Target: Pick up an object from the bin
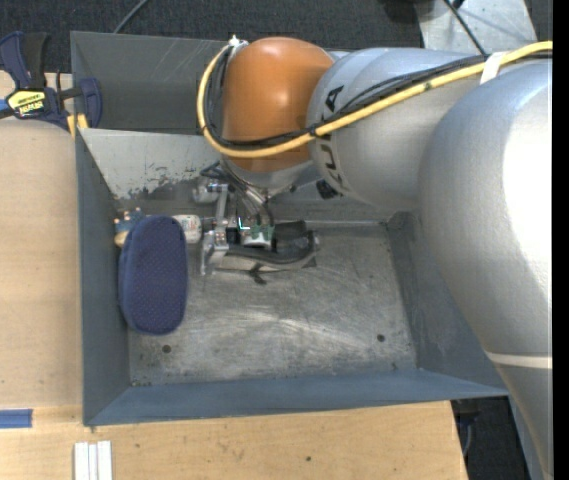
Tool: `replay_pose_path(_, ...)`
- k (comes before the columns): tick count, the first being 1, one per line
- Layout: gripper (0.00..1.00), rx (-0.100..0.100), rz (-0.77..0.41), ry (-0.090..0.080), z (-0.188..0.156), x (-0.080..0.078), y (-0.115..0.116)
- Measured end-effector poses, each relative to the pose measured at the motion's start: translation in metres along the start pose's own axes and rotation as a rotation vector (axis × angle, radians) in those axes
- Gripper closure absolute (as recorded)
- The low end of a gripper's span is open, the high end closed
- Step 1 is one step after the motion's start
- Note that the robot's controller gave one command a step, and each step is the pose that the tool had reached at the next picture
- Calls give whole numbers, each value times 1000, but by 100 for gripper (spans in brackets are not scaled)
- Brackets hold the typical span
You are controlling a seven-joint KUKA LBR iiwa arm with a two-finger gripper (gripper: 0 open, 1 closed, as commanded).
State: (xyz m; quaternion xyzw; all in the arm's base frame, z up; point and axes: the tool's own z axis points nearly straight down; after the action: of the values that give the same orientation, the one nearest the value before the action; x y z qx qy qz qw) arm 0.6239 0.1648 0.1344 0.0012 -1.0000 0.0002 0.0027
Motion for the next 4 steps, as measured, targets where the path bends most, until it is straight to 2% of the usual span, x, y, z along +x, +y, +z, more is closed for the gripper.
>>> replay_pose_path(1,0,-6,-197,-13,59,0,-75)
replay_pose_path(2,0,1,-176,-13,32,-4,-101)
replay_pose_path(3,0,1,-144,-14,10,1,-124)
replay_pose_path(4,0,-1,-96,-14,51,0,-130)
